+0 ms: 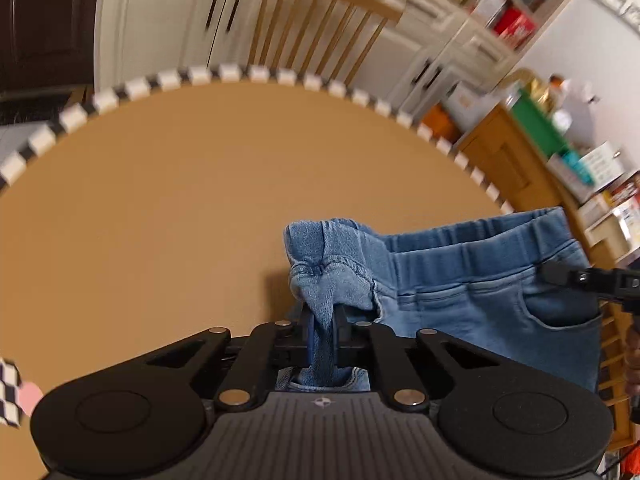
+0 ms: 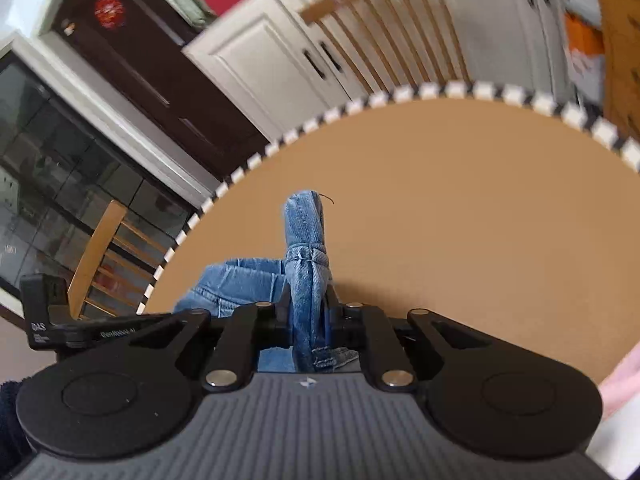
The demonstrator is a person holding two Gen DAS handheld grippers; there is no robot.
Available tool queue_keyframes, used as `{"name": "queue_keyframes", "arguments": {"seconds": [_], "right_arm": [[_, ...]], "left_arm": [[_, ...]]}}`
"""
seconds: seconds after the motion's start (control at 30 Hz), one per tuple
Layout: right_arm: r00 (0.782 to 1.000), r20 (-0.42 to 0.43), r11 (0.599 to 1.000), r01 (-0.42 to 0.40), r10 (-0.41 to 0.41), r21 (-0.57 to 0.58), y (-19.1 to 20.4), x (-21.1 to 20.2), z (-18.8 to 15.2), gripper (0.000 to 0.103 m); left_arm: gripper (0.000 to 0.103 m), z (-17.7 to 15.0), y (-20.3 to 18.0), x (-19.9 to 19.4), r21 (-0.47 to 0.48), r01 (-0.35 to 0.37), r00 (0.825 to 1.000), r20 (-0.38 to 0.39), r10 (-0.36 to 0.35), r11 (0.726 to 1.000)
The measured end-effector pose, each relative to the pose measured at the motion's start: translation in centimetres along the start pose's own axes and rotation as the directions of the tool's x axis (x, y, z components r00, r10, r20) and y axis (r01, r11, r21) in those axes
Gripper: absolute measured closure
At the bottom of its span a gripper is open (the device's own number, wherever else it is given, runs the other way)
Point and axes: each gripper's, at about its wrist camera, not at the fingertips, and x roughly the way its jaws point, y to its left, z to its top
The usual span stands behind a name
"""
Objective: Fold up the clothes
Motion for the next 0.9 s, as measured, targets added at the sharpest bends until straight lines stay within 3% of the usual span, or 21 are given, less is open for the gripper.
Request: {"name": "queue_keyframes", "arguments": {"seconds": [0.23,0.33,0.47,0.63,0.8,0.87,0.9], "right_arm": [[0.991,0.132,0.998,-0.009,0.016,-0.057,3.1,-0.9,7.9,0.091],[0.986,0.162,0.999,0.048,-0.046,-0.006,1.9,1.4,12.3,0.091],[0.976,0.150,0.988,0.155,-0.156,0.017,-0.3,7.1,14.7,0.091],[0.951,0.130,0.960,0.281,-0.280,0.005,-3.4,13.5,15.5,0.091],[0.926,0.124,0.935,0.353,-0.355,0.040,-6.2,15.2,14.0,0.088],[0.915,0.121,0.923,0.381,-0.385,0.053,-7.4,15.8,13.4,0.076],[0.909,0.119,0.917,0.395,-0.400,0.060,-8.0,16.2,13.1,0.069]], "left_arm": [[0.095,10.5,-1.2,-3.0,-0.034,0.053,0.987,0.156,-0.047,0.998],[0.095,15.2,-1.8,-0.6,-0.018,-0.021,0.984,0.176,0.024,1.000],[0.095,20.0,-0.9,6.6,-0.077,-0.124,0.980,0.149,0.134,0.989],[0.095,21.3,-1.8,13.2,-0.015,-0.260,0.955,0.147,0.260,0.965],[0.093,21.5,-2.4,17.9,0.024,-0.352,0.929,0.133,0.345,0.936],[0.086,20.7,-2.6,19.5,0.089,-0.409,0.910,0.116,0.399,0.908],[0.073,20.3,-2.6,19.8,0.113,-0.445,0.893,0.127,0.431,0.888]]}}
